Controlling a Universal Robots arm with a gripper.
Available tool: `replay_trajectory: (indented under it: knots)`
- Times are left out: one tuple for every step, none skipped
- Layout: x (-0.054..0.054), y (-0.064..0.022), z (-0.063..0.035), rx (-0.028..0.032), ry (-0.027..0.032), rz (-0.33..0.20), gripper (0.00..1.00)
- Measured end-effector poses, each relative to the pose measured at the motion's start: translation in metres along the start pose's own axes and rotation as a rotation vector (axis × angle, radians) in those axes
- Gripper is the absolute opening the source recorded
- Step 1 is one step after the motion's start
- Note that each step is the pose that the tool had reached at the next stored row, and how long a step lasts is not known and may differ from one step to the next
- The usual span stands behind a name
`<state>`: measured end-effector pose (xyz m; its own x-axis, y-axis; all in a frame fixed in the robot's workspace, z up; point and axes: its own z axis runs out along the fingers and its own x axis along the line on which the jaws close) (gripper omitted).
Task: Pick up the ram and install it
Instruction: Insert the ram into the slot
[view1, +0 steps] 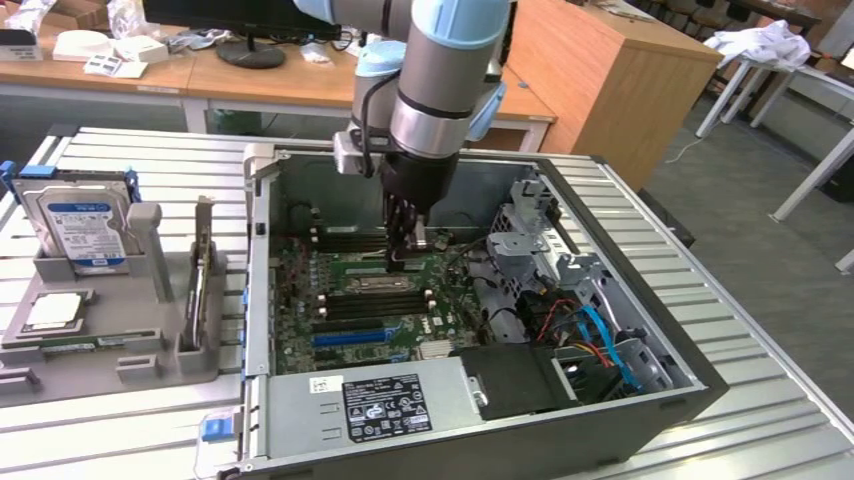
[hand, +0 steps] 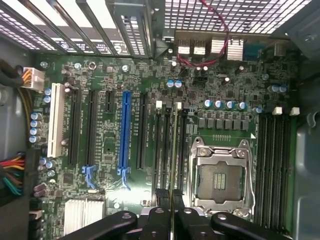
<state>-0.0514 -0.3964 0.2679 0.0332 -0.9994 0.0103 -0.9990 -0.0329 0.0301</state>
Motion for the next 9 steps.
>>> replay_trajectory:
  knots:
    - [0.0,0.0,0.002,0.0,0.0,0.0,0.13]
    - [0.0,0.0001,0.0038,0.0,-0.0001,0.0,0.13]
    - [0.0,0.0001,0.0056,0.0,-0.0001,0.0,0.13]
    - [0.0,0.0001,0.0074,0.0,-0.0001,0.0,0.13]
    - [0.0,0.0002,0.0092,0.0,0.0,0.0,0.13]
    - [0.0,0.0002,0.0111,0.0,0.0,0.0,0.13]
    - [0.0,0.0002,0.0128,0.0,0.0,0.0,0.13]
    - [0.0,0.0002,0.0147,0.0,-0.0001,0.0,0.13]
    - [0.0,0.0002,0.0165,0.0,0.0,0.0,0.13]
